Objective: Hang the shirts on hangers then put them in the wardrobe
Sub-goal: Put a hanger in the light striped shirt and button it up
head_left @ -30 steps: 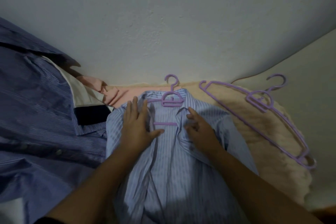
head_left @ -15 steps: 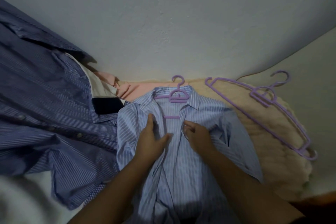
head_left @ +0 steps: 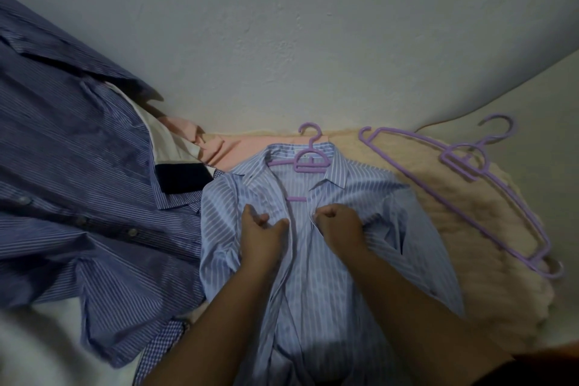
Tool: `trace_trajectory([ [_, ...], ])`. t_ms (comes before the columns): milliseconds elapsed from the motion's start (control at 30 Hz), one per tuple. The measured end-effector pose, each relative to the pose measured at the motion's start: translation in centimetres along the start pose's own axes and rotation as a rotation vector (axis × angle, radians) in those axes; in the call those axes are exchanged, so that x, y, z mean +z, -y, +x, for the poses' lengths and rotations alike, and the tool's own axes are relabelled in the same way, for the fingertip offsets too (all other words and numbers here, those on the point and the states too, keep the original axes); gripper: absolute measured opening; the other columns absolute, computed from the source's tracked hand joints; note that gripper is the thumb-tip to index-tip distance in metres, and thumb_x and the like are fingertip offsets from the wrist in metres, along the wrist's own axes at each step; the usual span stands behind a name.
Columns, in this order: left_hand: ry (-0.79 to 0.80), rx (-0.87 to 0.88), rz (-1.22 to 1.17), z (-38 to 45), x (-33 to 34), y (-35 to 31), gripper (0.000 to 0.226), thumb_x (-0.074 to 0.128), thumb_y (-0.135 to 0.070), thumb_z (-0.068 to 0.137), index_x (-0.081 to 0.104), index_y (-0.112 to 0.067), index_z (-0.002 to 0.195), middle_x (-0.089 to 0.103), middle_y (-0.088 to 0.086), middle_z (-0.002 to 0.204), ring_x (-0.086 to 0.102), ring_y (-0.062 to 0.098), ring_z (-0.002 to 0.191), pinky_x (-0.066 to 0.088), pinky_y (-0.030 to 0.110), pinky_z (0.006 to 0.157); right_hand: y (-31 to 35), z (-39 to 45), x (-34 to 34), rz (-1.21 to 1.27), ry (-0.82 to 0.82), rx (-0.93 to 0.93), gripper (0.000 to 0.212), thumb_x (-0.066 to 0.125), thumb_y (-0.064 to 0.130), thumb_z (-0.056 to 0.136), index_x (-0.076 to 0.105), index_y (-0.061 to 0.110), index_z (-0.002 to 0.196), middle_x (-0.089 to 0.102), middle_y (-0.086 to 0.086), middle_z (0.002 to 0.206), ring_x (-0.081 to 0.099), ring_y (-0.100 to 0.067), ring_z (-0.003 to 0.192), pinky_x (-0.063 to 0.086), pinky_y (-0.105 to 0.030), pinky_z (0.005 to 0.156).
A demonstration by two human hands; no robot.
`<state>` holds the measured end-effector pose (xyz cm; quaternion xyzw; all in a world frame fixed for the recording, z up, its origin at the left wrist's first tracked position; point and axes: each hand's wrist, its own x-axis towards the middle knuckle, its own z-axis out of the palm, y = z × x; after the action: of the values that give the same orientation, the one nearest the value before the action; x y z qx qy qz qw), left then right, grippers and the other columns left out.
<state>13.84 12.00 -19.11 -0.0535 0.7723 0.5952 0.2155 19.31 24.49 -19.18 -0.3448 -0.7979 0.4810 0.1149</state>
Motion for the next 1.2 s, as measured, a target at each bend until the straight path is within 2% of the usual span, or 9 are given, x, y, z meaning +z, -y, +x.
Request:
trace_trajectory([
  [100, 0.01, -0.023, -0.065, 0.3, -0.1, -0.3, 0.078, 0.065, -0.01, 0.089, 0.017, -0.007, 0.151, 0.049, -0.003, 0.081, 0.053, 0.016, 0.064, 0.041, 0.027, 0.058, 0.3, 0.1, -0.1, 0.006, -0.004, 0.0, 0.048, 0.056, 0.003, 0.083, 0.036, 0.015, 0.042, 0.036, -0.006, 0.045, 0.039, -0.021, 0.047, 0.033, -0.029, 0.052],
  [233, -0.063, -0.019, -0.213, 0.9, -0.2, -1.5, 0.069, 0.065, -0.008, 0.089, 0.028, -0.007, 0.148, 0.05, 0.01, 0.113, 0.055, 0.024, 0.102, 0.046, 0.038, 0.09, 0.2, 0.2, -0.1, 0.086, 0.01, 0.035, 0.039, 0.055, 0.001, 0.083, 0.044, 0.008, 0.047, 0.04, -0.012, 0.05, 0.04, -0.021, 0.05, 0.033, -0.029, 0.055],
  [367, -0.161, 0.009, -0.255, 2.1, -0.6, -2.2, 0.019, 0.056, -0.008, 0.092, 0.047, -0.012, 0.109, 0.042, 0.004, 0.074, 0.042, 0.017, 0.064, 0.038, 0.028, 0.066, 0.8, 0.8, 0.1, 0.262, -0.088, 0.088, 0.021, 0.053, 0.002, 0.087, 0.059, -0.018, 0.093, 0.059, -0.033, 0.075, 0.051, -0.033, 0.06, 0.039, -0.032, 0.062],
  [533, -0.251, 0.124, -0.289, 2.5, -0.5, -4.2, 0.042, 0.056, -0.012, 0.095, 0.04, -0.01, 0.134, 0.056, 0.005, 0.109, 0.057, 0.01, 0.084, 0.037, 0.019, 0.075, 2.5, 2.0, 0.4, 0.457, -0.096, 0.149, 0.041, 0.054, 0.014, 0.094, 0.051, 0.008, 0.134, 0.06, -0.005, 0.074, 0.05, -0.015, 0.055, 0.043, -0.031, 0.058],
  [667, -0.193, 0.153, -0.21, 3.9, -0.5, -5.2, 0.039, 0.051, -0.017, 0.098, 0.045, -0.022, 0.136, 0.052, 0.01, 0.136, 0.057, 0.022, 0.11, 0.041, 0.026, 0.083, 3.1, 2.4, 0.5, 0.553, -0.143, 0.163, 0.031, 0.057, 0.015, 0.094, 0.061, 0.008, 0.124, 0.064, -0.004, 0.083, 0.049, -0.009, 0.053, 0.04, -0.024, 0.052],
  [800, -0.147, 0.206, -0.13, 4.5, -0.6, -5.6, 0.042, 0.051, -0.008, 0.098, 0.05, -0.019, 0.138, 0.059, -0.005, 0.108, 0.053, -0.009, 0.065, 0.037, 0.001, 0.052, 3.7, 3.0, 0.5, 0.532, -0.216, 0.146, 0.021, 0.063, 0.019, 0.09, 0.069, 0.006, 0.106, 0.062, 0.002, 0.071, 0.052, -0.009, 0.054, 0.045, -0.03, 0.06],
  [867, -0.126, 0.222, -0.123, 4.4, -0.5, -5.6, 0.042, 0.053, -0.003, 0.096, 0.052, -0.015, 0.136, 0.057, -0.005, 0.109, 0.048, -0.019, 0.053, 0.035, -0.002, 0.05, 3.8, 3.3, 0.6, 0.513, -0.246, 0.139, 0.019, 0.064, 0.019, 0.089, 0.07, 0.007, 0.102, 0.063, -0.002, 0.073, 0.053, -0.009, 0.054, 0.046, -0.031, 0.062],
  [1000, -0.067, 0.228, -0.077, 3.8, -0.2, -5.8, 0.039, 0.06, -0.006, 0.093, 0.058, -0.012, 0.131, 0.061, 0.0, 0.126, 0.056, 0.0, 0.099, 0.042, 0.004, 0.076, 4.0, 3.7, 0.5, 0.417, -0.312, 0.087, 0.017, 0.064, 0.02, 0.089, 0.071, 0.008, 0.098, 0.065, -0.006, 0.073, 0.057, -0.016, 0.061, 0.048, -0.033, 0.064],
  [1200, 0.022, 0.169, -0.151, 2.5, 1.7, -5.9, 0.04, 0.062, -0.008, 0.092, 0.058, -0.012, 0.131, 0.063, 0.005, 0.126, 0.06, 0.019, 0.113, 0.047, 0.033, 0.1, 4.4, 3.6, -0.1, 0.253, -0.391, -0.031, 0.014, 0.062, 0.008, 0.084, 0.06, 0.011, 0.071, 0.055, 0.005, 0.059, 0.05, -0.008, 0.056, 0.034, -0.013, 0.05],
])
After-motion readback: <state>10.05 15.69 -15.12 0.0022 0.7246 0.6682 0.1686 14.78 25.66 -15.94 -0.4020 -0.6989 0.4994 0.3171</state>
